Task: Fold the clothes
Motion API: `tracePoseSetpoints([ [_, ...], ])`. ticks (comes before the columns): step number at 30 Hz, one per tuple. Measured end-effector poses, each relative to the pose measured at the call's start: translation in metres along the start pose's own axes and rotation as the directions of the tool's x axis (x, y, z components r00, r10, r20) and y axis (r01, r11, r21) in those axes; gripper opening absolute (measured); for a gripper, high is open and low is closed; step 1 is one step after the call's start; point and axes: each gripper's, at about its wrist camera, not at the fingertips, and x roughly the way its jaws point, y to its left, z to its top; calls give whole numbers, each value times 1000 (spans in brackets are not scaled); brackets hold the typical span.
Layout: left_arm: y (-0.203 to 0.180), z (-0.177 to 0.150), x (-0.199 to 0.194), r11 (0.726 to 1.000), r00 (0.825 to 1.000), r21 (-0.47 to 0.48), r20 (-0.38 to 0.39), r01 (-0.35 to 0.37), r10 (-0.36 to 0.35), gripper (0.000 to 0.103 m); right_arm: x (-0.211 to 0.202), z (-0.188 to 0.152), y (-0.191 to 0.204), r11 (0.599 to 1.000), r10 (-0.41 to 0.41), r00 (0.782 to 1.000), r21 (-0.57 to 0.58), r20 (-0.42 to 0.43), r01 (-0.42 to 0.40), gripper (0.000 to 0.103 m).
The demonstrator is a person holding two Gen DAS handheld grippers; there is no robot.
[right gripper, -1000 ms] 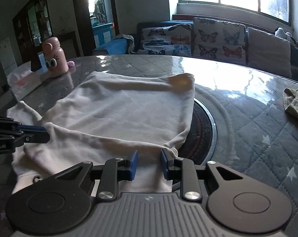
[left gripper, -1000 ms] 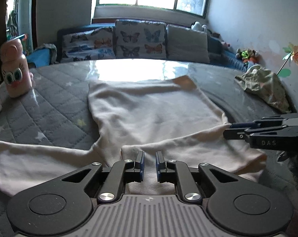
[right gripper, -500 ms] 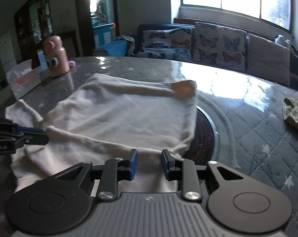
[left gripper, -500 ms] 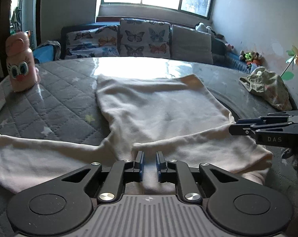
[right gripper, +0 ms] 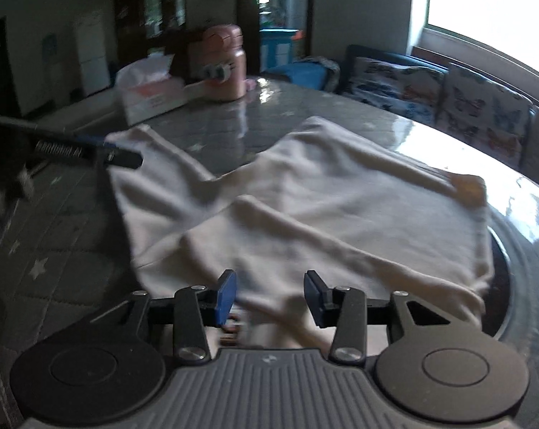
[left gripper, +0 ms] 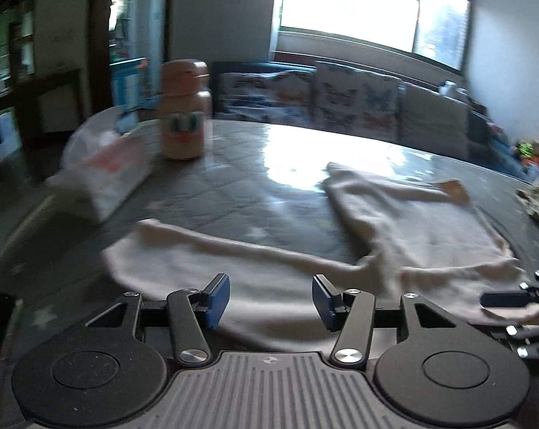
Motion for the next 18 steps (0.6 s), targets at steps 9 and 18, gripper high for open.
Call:
tracePoseSetpoints([
  [9, 55, -3, 0, 982, 990, -128, 6, -140, 142, 63, 17, 14, 27, 999, 16, 1000, -43, 0, -16, 44],
  [18, 77, -2, 9, 964, 982, -189, -5, -187, 190, 61, 19, 15, 33, 998, 21, 1000, -63, 1, -21, 50],
])
